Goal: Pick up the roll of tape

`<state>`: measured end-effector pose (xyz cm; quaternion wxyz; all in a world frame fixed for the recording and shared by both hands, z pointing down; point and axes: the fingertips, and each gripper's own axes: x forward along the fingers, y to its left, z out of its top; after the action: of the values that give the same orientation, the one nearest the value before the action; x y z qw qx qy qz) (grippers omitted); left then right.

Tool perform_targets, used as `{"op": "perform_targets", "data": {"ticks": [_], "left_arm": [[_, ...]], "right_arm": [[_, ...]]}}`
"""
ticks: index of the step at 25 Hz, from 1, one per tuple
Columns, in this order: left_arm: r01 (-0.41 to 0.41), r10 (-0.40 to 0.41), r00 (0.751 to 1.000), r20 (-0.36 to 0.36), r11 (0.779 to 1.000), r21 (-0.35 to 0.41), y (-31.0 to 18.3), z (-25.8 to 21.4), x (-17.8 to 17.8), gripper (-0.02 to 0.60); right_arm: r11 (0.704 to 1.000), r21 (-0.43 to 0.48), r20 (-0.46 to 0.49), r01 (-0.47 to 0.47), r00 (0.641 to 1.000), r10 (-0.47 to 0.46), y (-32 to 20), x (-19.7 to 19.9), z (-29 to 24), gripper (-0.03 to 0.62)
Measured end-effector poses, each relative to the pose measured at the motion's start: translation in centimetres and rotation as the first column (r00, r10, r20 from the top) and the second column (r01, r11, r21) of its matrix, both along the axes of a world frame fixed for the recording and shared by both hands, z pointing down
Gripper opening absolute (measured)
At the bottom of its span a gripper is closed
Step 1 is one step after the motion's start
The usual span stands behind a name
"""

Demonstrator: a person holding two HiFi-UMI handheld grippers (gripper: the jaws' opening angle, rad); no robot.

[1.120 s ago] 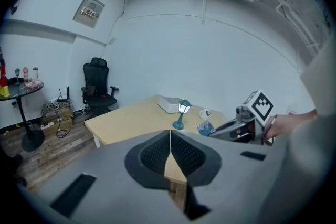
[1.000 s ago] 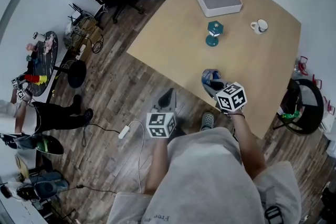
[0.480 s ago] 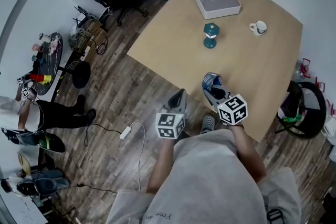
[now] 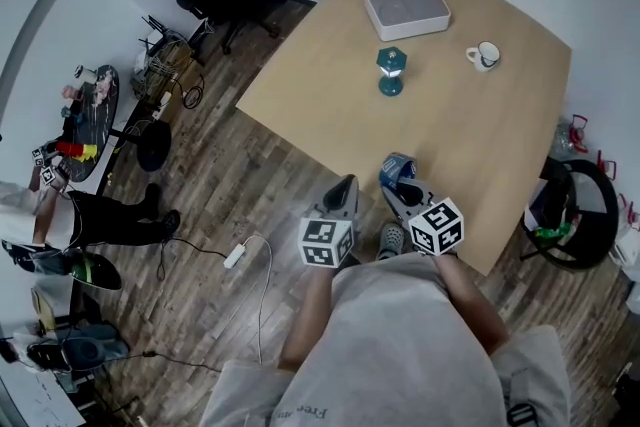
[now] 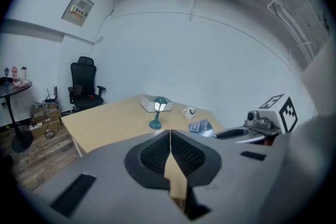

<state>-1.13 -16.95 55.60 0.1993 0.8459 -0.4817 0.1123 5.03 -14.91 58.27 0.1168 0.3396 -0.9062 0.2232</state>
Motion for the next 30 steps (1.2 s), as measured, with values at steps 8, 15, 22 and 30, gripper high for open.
{"op": "perform_targets", "data": {"ticks": [8,15,22,30], "left_arm": [[0.012,-0.012,1.0,0.011,1.0,-0.009,1.0,0.8,0.5,0.006],[0.034,-0.034,0.999,-0.003,0.999,0.004,1.9,1.0,-0.2,0.006],[0.042,-0.042,0.999,-0.014,0.999,0.018,2.6,0.9,-0.7,0.006],[0.042,-0.041,0.998,-0.039,0.999,0.034,2.7,0.3,-0.3,0.006]], "right_arm": [[1.0,0.008,-0.005,-0.006,1.0,0.006,0.3,1.5,0.4,0.048],[1.0,0.008,0.008,-0.023,1.0,0.023,0.4,1.9,0.8,0.046],[1.0,0.015,0.027,-0.018,0.999,0.017,0.7,1.3,0.7,0.046],[1.0,0.021,0.021,-0.02,1.0,0.02,0.8,1.7,0.6,0.048]]}}
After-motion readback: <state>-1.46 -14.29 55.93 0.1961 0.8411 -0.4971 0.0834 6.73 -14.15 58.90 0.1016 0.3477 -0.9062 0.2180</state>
